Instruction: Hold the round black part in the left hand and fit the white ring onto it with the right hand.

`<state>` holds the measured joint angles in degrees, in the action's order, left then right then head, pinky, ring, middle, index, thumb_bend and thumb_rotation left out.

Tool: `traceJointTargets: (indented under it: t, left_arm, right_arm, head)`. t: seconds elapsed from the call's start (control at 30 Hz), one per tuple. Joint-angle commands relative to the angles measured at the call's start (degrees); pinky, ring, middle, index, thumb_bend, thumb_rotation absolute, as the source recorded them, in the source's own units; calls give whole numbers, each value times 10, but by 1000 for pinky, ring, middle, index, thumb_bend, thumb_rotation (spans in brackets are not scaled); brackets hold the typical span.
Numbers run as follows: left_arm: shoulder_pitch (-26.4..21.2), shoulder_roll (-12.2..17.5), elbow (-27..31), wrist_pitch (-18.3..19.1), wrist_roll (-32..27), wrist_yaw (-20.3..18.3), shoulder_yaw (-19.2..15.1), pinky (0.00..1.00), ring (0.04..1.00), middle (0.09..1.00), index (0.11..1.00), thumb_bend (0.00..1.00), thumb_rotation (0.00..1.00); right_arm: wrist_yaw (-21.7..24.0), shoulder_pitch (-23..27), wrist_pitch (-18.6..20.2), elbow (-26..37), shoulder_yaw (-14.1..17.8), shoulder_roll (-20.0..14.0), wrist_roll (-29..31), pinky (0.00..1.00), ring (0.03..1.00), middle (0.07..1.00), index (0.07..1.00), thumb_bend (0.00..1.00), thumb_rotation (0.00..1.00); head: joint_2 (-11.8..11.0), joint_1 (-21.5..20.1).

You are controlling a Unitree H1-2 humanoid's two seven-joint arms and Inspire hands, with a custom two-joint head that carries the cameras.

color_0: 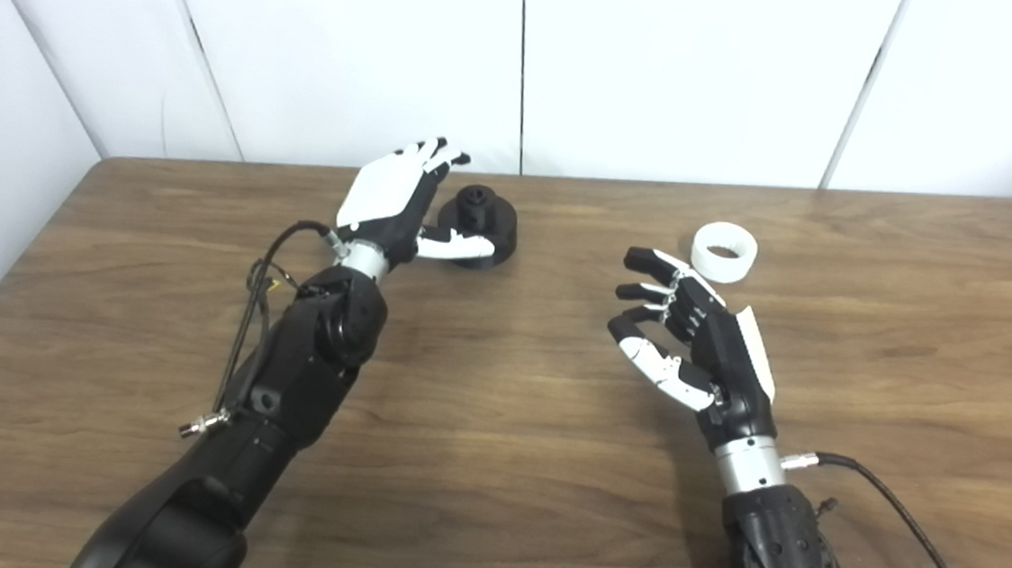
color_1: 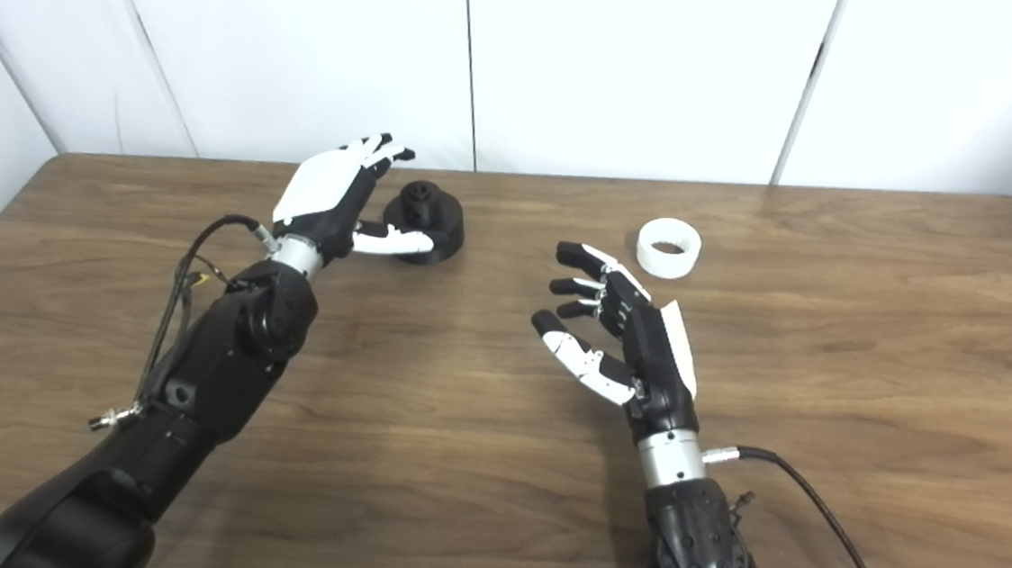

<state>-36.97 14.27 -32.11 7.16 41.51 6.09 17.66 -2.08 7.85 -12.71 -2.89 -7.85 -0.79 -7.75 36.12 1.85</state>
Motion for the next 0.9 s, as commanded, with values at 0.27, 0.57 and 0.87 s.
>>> traceJointTargets:
  t: [0.27,0.57,0.87]
  left_arm:
    - [-53,16,-28,39,19,-4,22,1000,1000,1000,934,1000,661]
    - [-60,12,-55,44,11,4,24,1000,1000,1000,923,1000,607]
    - [-74,0,-114,7,-14,31,21,1000,1000,1000,902,1000,585]
  right_arm:
    - [3,-23,-16,-23,6,-19,-16,591,699,799,777,544,325]
    - [3,-27,-13,-21,7,-20,-15,598,701,805,782,538,315]
    - [-1,-25,-14,-24,5,-18,-22,589,693,800,779,539,319]
  head:
    - [1,0]
    - [1,-1]
    - [0,-5]
